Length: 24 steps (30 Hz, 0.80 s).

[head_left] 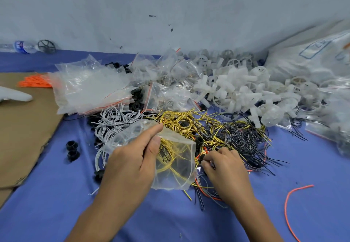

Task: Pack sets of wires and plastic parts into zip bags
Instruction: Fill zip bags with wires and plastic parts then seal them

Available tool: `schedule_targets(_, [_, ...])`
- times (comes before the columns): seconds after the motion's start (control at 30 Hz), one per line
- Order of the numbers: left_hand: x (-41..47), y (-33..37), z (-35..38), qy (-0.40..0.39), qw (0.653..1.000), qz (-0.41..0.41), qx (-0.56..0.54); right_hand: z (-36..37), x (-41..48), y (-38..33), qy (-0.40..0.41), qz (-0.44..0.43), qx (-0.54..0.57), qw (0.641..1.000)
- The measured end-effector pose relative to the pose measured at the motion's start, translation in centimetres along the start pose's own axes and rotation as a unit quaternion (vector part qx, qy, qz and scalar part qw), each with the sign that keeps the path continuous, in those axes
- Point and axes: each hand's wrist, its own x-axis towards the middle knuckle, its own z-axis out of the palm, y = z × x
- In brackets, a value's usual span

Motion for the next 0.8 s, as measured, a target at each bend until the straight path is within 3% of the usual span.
schedule_targets(0.17, [-0.2, 0.2, 0.1, -0.008, 1.0, 0.008, 0.011, 0.3, 0.5, -0.2, 0.023, 0.029, -0.041, 0.998])
schedule_targets(0.33, [-0.2, 0.5, 0.0, -0.019, 1.0, 0.01, 0.007, -0.7, 0.7, -0.4, -0.003, 0.057, -0.047, 0.997])
schedule_targets(0.47, [-0.3, 0.5, -0.2, -0.021, 1.0, 0.006, 0.004, -4.3, -0.1, -1.0, 0.027, 0.059, 0.152, 0.986])
schedule_targets(0.53, [-0.3, 0.5, -0.3, -0.02, 1.0, 0.004, 0.005, -7.3, -1.1, -1.2, -0.006, 0.047, 0.333, 0.942])
schedule_targets(0.6, [-0.3, 0.6, -0.2, -0.02, 1.0, 0.003, 0.003, -10.2, -2.5, -2.0, -0.084, -0.021, 0.428, 0.899])
schedule_targets(0.67, [-0.3, 0.8, 0.0, -0.022, 1.0, 0.003, 0.009, -11.3, -3.4, -3.1, -0.156, -0.096, 0.414, 0.892])
schedule_targets(0.73, [-0.3, 1.1, 0.2, -0.027, 0.999, 0.007, 0.022, -10.9, -3.7, -4.6, -0.187, -0.11, 0.382, 0.898])
schedule_targets(0.8, [-0.3, 1.4, 0.2, -0.031, 0.999, 0.009, 0.028, -9.5, -3.6, -5.7, -0.143, -0.116, 0.283, 0.941])
